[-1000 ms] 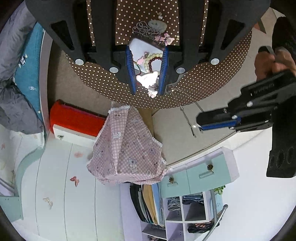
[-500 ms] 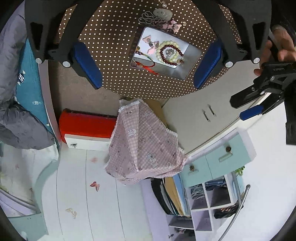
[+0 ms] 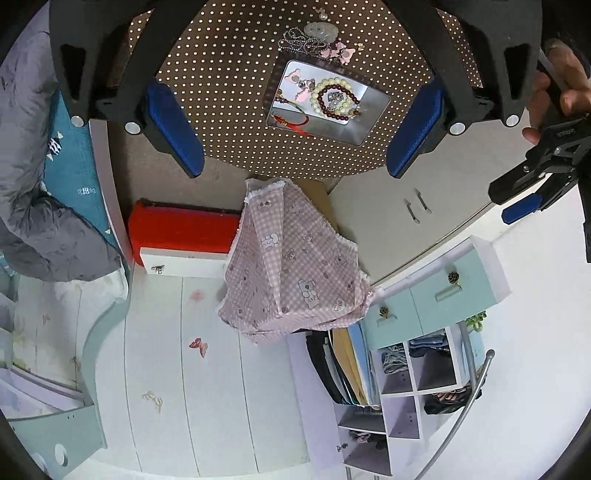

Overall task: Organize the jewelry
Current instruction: 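Lower both held pieces into the grey box and open both grippers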

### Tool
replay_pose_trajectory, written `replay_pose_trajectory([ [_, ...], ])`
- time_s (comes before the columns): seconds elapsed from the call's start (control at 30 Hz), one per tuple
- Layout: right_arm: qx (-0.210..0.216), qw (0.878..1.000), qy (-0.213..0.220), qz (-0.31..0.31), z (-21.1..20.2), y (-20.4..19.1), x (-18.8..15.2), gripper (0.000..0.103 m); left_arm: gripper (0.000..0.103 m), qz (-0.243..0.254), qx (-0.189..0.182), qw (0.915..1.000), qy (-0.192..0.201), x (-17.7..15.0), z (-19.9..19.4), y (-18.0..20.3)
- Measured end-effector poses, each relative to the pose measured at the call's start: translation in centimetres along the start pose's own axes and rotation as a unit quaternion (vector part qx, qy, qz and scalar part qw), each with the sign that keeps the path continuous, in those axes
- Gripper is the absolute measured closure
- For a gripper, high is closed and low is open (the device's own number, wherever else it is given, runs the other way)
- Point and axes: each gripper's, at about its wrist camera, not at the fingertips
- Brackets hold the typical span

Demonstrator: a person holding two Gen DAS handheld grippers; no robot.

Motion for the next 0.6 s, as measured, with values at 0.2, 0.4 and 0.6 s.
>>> replay_pose_trajectory([
  [0.2, -0.005, 1.0, 0.003, 0.001, -0.9, -0.2, -0.8, 0.008, 0.006, -0.006, 0.002, 1.0, 0.004, -0.6, -1.6, -0.2],
  [0.4, -0.009, 1.0, 0.004, 0.009, -2.2, 0.0, -2.3, 0.008, 0.006, -0.029, 0.006, 0.9996, -0.006, -2.3, -2.1, -0.8],
  [0.6, -0.033, 0.999, -0.002, -0.001, -3.1, -0.1, -4.6, 0.008, 0.006, -0.035, 0.003, 0.9991, -0.025, -4.5, -2.1, -0.8],
])
Point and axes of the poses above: each gripper's, at about its wrist camera, not at the fingertips, and z roughly the way its jaws point, y to its right, x to its top, and after that the axes turned 6 degrees about z, right-handed
